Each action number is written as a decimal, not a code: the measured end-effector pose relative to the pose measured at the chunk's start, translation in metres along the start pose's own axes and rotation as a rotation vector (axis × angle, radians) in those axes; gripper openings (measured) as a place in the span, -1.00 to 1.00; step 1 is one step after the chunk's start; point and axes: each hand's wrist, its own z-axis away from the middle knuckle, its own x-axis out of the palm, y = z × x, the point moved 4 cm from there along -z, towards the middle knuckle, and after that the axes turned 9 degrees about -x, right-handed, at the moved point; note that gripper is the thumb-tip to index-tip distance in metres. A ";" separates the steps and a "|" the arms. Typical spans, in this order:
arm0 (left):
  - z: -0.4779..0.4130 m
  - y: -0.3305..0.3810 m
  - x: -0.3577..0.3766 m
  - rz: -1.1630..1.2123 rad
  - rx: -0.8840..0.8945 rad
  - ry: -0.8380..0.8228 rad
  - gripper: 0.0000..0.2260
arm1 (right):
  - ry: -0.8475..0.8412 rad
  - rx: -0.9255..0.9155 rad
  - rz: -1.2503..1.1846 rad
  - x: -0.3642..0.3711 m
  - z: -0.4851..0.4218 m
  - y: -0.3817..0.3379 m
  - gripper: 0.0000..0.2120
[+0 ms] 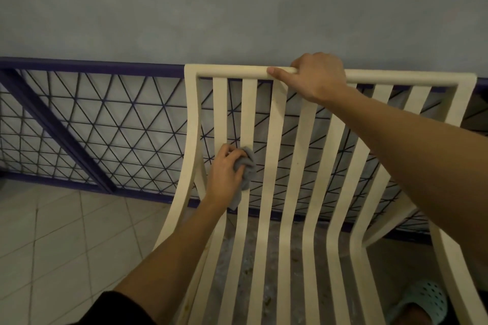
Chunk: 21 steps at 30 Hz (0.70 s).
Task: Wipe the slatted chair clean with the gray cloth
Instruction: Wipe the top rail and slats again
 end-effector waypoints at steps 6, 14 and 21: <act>0.027 -0.025 0.016 -0.050 -0.112 -0.104 -0.85 | 0.003 0.008 -0.001 -0.001 0.000 0.001 -0.31; -0.016 0.009 -0.013 0.048 -0.002 0.036 -0.92 | 0.004 0.025 -0.020 0.000 -0.002 0.001 -0.27; -0.083 0.067 -0.059 0.101 0.120 0.213 -0.87 | 0.021 0.009 -0.003 -0.001 -0.002 0.002 -0.27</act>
